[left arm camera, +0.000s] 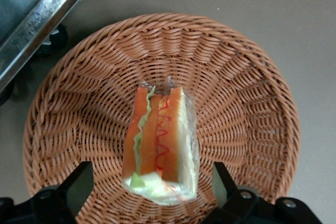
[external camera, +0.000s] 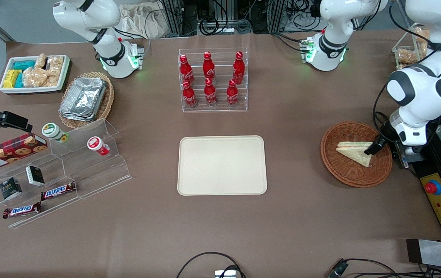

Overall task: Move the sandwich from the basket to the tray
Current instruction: 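Lower the open left gripper onto the wrapped sandwich in the basket, then close the left gripper on the wrapped sandwich and lift it, then carry the sandwich with the left gripper over to the cream tray, then lower the sandwich onto the tray with the left gripper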

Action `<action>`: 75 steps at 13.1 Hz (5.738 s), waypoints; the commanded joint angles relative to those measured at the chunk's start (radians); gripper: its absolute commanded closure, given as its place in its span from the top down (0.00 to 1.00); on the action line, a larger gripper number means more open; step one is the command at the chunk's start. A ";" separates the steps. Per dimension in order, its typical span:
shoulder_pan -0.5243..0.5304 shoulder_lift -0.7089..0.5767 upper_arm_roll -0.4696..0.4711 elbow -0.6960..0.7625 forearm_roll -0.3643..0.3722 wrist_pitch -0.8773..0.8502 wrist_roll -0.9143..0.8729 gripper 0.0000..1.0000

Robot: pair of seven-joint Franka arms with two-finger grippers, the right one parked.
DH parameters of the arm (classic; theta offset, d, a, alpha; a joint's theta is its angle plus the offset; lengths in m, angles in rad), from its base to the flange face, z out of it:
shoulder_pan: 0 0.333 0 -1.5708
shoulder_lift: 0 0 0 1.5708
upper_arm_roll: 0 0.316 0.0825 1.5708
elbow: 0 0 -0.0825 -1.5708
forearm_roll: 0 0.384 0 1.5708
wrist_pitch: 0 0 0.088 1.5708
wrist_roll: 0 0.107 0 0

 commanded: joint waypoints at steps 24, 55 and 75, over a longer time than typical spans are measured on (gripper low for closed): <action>-0.010 -0.151 -0.093 0.034 -0.026 -0.145 0.003 0.06; -0.205 0.256 -0.680 0.638 0.564 -0.534 -0.266 0.12; -0.314 0.618 -0.667 0.790 0.712 -0.514 -0.263 0.16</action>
